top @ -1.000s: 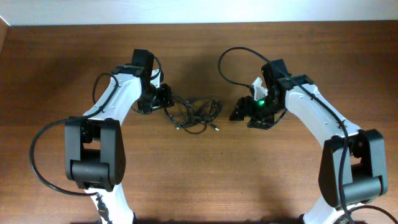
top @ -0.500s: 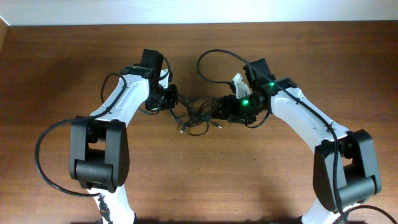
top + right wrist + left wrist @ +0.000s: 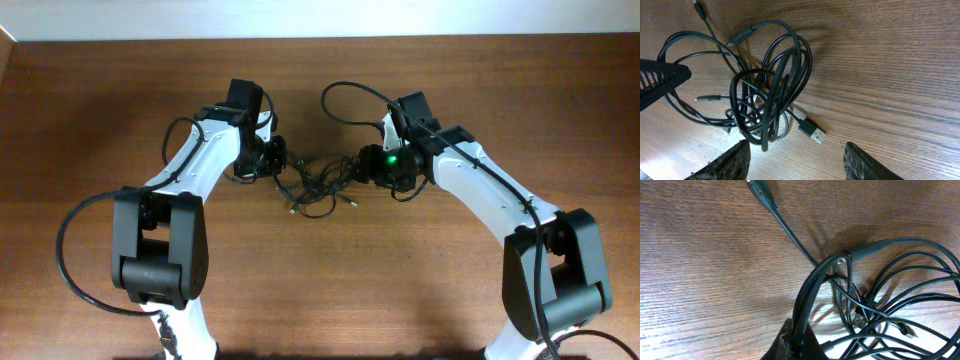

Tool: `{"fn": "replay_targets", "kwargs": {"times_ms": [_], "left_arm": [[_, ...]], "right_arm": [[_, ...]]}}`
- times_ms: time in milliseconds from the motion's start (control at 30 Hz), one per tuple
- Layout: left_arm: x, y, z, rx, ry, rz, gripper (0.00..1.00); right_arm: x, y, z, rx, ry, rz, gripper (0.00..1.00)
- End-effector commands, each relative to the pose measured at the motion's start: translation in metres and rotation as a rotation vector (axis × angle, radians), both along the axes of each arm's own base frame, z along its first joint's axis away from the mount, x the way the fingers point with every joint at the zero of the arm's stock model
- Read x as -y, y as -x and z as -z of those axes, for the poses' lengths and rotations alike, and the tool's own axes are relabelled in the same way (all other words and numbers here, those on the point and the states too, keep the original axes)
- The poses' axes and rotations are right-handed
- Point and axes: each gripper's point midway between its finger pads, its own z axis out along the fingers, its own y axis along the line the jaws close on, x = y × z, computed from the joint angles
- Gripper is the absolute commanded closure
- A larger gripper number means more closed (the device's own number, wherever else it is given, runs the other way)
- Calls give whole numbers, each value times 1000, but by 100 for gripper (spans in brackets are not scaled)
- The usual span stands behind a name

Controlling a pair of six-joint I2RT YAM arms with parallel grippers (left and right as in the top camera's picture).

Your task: Untangle cables

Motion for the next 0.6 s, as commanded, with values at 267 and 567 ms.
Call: {"fn": "replay_targets", "kwargs": {"times_ms": [267, 567], "left_arm": [[4, -4, -14, 40, 14, 15, 100], [4, -4, -14, 39, 13, 15, 100]], "right_arm": [[-2, -8, 14, -3, 20, 12, 69], [-1, -5, 16, -17, 26, 12, 96]]}}
